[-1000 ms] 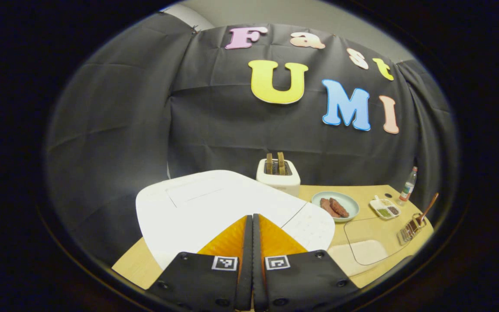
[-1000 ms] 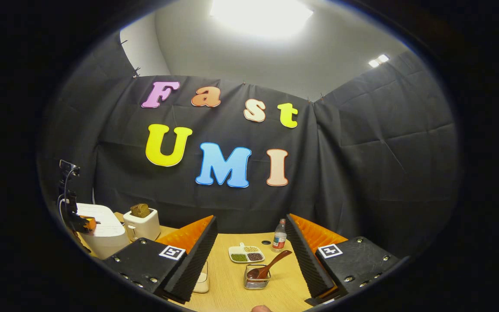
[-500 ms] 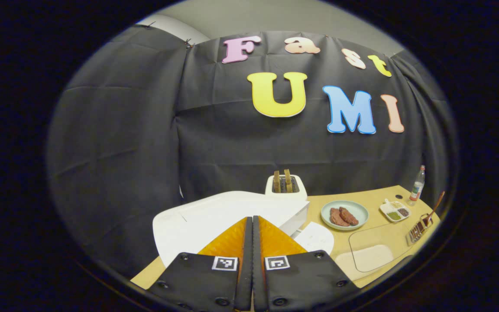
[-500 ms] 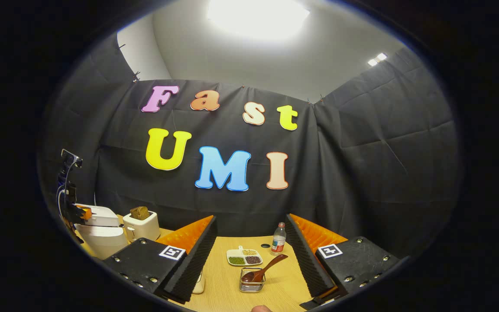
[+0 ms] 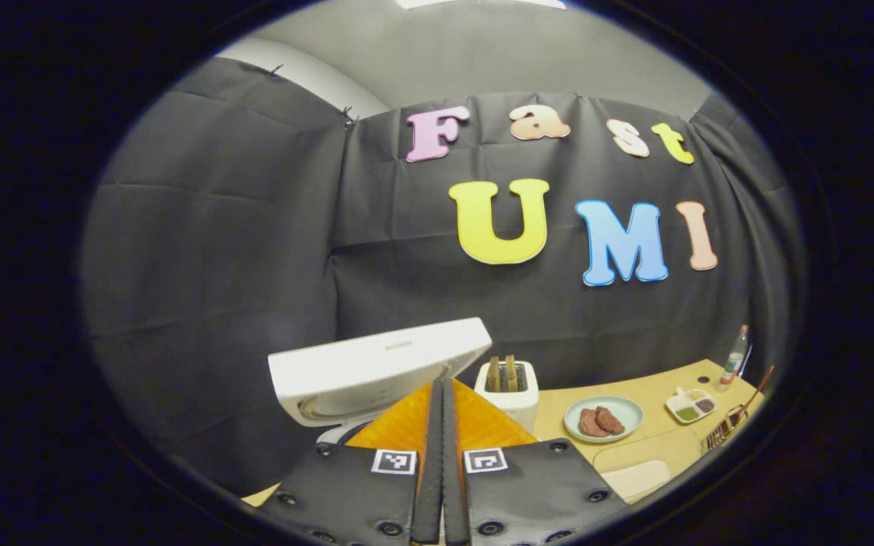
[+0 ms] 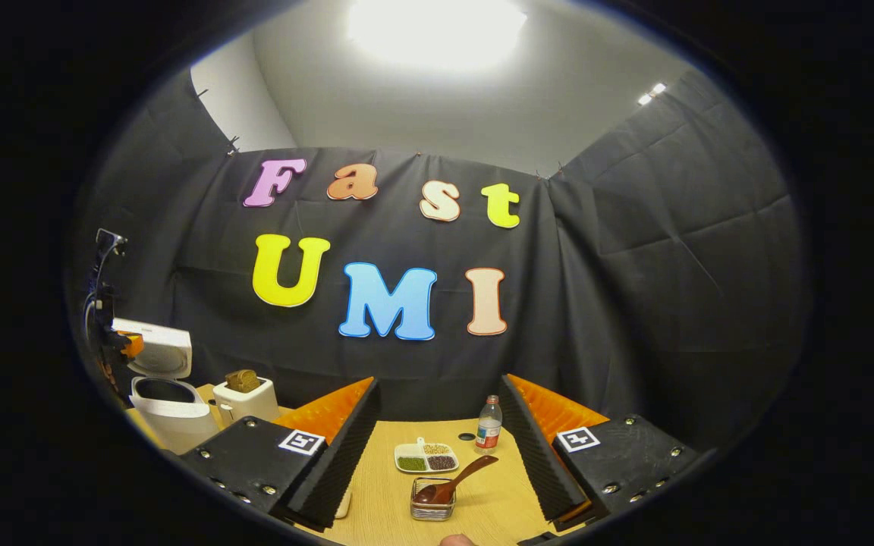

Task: Close the left gripper, press the button to open the rice cooker; take a wooden spoon from the chopstick holder with the right hand, scoop a spoonful of rice and pour it into the rice cooker, then put the wooden spoon back into the chopstick holder.

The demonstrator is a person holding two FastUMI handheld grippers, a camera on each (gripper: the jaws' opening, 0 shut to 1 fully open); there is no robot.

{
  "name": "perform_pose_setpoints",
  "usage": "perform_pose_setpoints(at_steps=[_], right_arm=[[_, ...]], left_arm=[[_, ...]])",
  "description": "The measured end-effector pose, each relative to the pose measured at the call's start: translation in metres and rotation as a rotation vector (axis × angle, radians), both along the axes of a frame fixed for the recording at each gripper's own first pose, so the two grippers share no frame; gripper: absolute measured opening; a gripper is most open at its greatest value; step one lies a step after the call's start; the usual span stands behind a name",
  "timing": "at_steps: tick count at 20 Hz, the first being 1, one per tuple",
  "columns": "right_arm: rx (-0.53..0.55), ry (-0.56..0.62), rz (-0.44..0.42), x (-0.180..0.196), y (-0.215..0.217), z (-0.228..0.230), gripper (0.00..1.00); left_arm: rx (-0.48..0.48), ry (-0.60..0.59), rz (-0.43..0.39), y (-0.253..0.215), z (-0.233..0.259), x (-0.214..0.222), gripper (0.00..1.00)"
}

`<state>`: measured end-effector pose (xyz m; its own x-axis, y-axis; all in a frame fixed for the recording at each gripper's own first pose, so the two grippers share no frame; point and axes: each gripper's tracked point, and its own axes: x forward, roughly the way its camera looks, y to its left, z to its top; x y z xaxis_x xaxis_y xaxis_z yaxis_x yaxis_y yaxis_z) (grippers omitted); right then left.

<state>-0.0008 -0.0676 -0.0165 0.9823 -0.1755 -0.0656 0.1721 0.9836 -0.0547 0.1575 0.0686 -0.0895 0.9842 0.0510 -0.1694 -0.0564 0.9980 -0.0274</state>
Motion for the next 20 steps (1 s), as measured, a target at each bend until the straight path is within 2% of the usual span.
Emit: perform_pose_setpoints(at_steps=[2,5,6,11,12,13,17,18,20], right_arm=[[0.009,0.002,0.007,0.005,-0.007,-0.004,0.95],[0.011,0.005,0.017,0.012,-0.016,-0.008,0.95],[0.011,0.006,0.02,0.015,-0.02,-0.01,0.95],[0.03,0.014,0.027,0.034,-0.038,-0.022,0.95],[0.033,0.016,0.026,0.039,-0.042,-0.025,0.95],[0.036,0.018,0.025,0.043,-0.046,-0.027,0.95],[0.061,0.06,0.028,0.064,-0.061,-0.052,0.95],[0.071,0.078,0.03,0.069,-0.064,-0.06,0.95],[0.087,0.105,0.027,0.08,-0.072,-0.075,0.95]], left_arm=[[0.001,-0.036,-0.004,-0.011,0.018,-0.013,0.07],[0.0,-0.082,-0.015,-0.027,0.044,-0.034,0.09],[0.003,-0.094,-0.018,-0.032,0.049,-0.042,0.13],[0.017,-0.145,-0.045,-0.062,0.075,-0.078,0.82],[0.015,-0.153,-0.056,-0.069,0.079,-0.085,0.8],[0.014,-0.159,-0.055,-0.073,0.083,-0.092,0.91],[-0.008,-0.155,-0.055,-0.087,0.088,-0.114,0.96],[-0.008,-0.158,-0.053,-0.089,0.09,-0.119,1.0],[-0.001,-0.164,-0.043,-0.089,0.095,-0.128,0.98]])
